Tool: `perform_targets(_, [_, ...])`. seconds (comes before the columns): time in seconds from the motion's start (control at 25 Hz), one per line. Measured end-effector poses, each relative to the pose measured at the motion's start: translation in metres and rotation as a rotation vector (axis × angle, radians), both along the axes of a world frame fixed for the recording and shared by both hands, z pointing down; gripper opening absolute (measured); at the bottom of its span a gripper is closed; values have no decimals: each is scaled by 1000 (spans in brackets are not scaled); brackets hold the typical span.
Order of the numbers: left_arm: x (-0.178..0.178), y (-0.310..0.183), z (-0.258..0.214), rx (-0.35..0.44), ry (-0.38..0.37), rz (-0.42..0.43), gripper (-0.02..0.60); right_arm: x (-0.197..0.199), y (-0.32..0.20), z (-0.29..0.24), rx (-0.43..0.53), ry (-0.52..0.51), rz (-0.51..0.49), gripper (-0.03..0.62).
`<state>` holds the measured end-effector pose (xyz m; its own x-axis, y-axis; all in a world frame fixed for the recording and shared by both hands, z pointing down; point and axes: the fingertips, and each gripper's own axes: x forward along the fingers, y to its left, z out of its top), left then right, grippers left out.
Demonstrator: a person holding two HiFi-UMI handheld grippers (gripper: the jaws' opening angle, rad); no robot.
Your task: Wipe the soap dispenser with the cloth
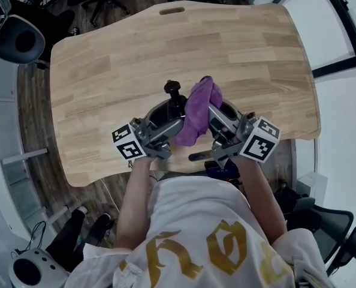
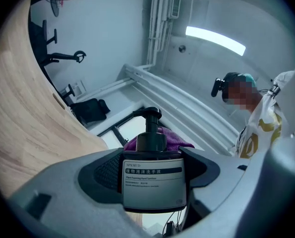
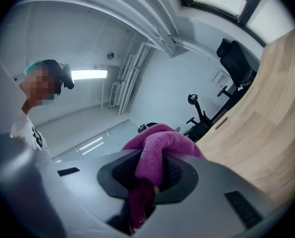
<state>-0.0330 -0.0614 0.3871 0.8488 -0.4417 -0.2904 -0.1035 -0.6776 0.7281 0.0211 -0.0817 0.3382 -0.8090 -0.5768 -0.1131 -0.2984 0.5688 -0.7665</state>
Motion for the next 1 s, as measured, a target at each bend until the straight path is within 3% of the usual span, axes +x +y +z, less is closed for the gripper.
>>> perform_targets(0.12, [0,2,3,4,-35,10,327,-5,-10,13,-18,51,-3,64])
perform_targets(0.32, [-6,-3,12,-1,-68,-15,327,5,-32,49,-66,227,103,64])
perform_targets(0.48, [-12,-11,40,-8,-234,-56,327,14,-44,61,-85,228,151,64])
perform_targets(0.6, [-14,-16,62,-7,-346,-56,327,13,-50,72,-63,306,142,64])
perform_targets(0.8, [-17,-24,84,-43,-362,-72,327,10,-46,100,-59,428,103,64])
perform_targets(1.0, [-17,-33,98,-38,-410,-75,327,9,-46,123,-73,487,84,64])
